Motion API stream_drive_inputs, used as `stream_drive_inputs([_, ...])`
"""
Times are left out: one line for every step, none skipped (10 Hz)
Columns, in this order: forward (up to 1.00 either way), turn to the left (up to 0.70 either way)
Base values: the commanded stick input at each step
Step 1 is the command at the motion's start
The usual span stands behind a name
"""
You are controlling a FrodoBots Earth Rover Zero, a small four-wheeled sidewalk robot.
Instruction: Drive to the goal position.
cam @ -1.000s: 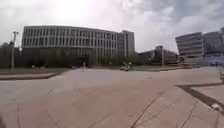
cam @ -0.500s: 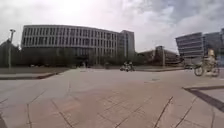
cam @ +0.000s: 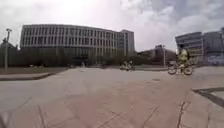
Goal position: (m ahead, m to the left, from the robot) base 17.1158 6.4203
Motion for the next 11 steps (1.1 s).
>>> stream_drive_inputs([0.7,0.0])
stream_drive_inputs([0.7,0.0])
stream_drive_inputs([0.7,0.0])
stream_drive_inputs([0.7,0.0])
stream_drive_inputs([0.7,0.0])
stream_drive_inputs([0.7,0.01])
stream_drive_inputs([0.7,0.03])
stream_drive_inputs([0.7,0.03])
stream_drive_inputs([0.7,0.05])
stream_drive_inputs([0.7,0.12])
stream_drive_inputs([0.7,0.19])
